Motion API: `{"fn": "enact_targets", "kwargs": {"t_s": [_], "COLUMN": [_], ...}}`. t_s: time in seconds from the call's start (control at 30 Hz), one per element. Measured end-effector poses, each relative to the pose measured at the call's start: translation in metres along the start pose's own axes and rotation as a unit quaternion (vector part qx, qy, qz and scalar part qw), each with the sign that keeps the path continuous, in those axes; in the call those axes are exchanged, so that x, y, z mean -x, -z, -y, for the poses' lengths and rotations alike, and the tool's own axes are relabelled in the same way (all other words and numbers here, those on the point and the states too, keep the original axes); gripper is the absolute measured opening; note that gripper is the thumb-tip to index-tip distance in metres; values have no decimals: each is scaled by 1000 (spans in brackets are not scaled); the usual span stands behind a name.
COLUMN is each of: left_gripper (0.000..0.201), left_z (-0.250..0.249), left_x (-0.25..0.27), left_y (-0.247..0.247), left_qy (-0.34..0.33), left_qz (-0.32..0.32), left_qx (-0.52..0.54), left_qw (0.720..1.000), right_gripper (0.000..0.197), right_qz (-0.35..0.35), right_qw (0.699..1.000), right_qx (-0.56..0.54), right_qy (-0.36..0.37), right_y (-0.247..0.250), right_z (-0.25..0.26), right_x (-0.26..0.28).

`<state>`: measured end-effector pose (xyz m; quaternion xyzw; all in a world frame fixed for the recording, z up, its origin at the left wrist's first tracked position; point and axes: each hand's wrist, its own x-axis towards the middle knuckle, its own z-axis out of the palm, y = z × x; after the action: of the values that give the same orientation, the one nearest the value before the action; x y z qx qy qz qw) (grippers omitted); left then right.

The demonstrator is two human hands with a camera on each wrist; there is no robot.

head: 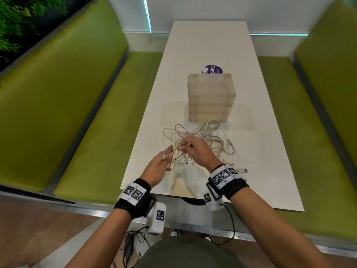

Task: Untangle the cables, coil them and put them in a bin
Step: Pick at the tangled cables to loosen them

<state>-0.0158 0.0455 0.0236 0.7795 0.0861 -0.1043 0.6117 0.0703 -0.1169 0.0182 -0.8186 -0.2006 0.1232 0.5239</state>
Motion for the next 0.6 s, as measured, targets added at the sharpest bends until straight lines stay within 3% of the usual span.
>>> {"fn": "enact_targets", "kwargs": {"t_s": [0.3,0.43,0.6], "left_gripper": [37,30,25], "left_z": [-8,-16,-52], "left_x": [-22,-23,-5], "left_y": [-19,-12,-11], "left_qy": [-93,-124,-153], "left_qz": [-100,-133,-63], "left_qx": [-35,-9,161], "left_qw": [990,983,973], "right_gripper": [5,7,5], "right_qz": [-5,11,23], "right_qw": [1000,994,986], "right_qx": [-8,104,153], "right_qy": [-29,-20,-54], "right_y": [0,-4,-10], "right_z": [9,7,-11], "right_x": [9,5,-3]}}
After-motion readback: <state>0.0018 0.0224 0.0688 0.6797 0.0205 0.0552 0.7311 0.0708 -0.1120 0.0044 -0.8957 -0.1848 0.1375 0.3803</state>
